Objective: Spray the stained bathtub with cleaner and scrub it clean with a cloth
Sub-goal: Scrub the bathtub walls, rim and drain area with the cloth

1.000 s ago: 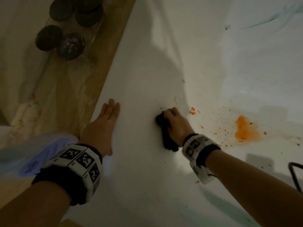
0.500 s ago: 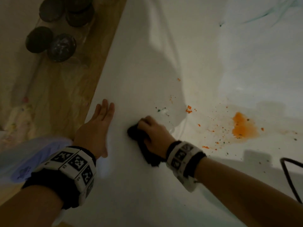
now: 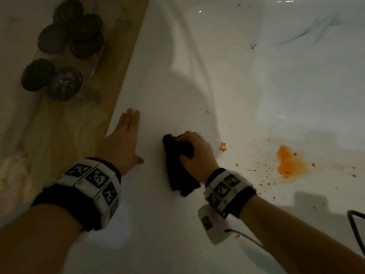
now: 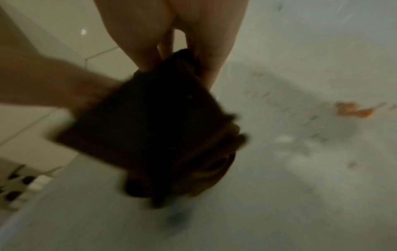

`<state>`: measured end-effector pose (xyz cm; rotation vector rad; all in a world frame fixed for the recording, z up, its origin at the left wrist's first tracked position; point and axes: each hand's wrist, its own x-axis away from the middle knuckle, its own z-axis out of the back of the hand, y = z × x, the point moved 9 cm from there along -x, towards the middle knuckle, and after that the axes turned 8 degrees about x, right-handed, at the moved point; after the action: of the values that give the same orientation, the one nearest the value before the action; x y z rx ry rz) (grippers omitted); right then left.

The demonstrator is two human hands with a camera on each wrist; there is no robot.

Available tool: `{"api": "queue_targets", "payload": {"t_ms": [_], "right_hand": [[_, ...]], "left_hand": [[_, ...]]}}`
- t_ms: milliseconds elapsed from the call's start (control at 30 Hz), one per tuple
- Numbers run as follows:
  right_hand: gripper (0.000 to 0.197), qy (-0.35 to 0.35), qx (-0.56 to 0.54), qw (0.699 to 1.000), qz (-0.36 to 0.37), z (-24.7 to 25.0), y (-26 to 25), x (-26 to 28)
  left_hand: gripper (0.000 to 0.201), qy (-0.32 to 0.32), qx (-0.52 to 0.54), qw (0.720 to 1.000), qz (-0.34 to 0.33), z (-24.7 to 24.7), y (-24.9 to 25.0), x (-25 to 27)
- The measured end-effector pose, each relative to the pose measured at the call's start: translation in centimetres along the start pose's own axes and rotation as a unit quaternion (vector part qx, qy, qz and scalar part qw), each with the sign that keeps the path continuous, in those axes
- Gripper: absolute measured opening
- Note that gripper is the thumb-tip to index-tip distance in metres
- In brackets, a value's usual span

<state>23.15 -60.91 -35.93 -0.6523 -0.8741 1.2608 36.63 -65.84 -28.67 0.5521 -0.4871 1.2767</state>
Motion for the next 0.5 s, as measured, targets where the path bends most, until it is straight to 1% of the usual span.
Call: {"api": "queue_targets", "payload": {"t_ms": [33,67,167,233,300,400,500], "right_hand": [[0.027,-0.020,-0.006,0.999,0.032,-1.2,-1.6,0.1],[0.028,-0.029,-0.008,0.999,0.046,-2.2,-2.3,0.0],[0.028,-0.002,-0.043,0.998,0.034,-2.6,-1.4,-0.7],[0.028,0.012,-0.071,0.997,0.026,-2.1,-0.4,-1.2],[0.027,0.030,-0.080,0.996,0.021,-1.1,0.7,-2.2],[0.026,0.078,-0.094,0.992,0.006,1.1,2.8,-4.6],[0.025,0.103,-0.082,0.991,-0.033,3.5,5.8,-6.9]], "left_hand": [[0.110,0.005,-0.008,1.000,-0.005,0.6,0.9,-1.3],[0.106,0.007,-0.020,1.000,-0.015,1.1,2.0,-2.6],[0.092,0.019,-0.082,0.995,-0.060,2.6,5.2,-5.7],[0.087,0.018,-0.115,0.990,-0.078,3.2,6.8,-7.4],[0.087,0.017,-0.135,0.987,-0.081,3.7,7.9,-9.2],[0.089,0.014,-0.145,0.987,-0.073,4.0,8.6,-11.1],[0.101,0.011,-0.179,0.982,-0.062,3.6,8.9,-12.4]]}}
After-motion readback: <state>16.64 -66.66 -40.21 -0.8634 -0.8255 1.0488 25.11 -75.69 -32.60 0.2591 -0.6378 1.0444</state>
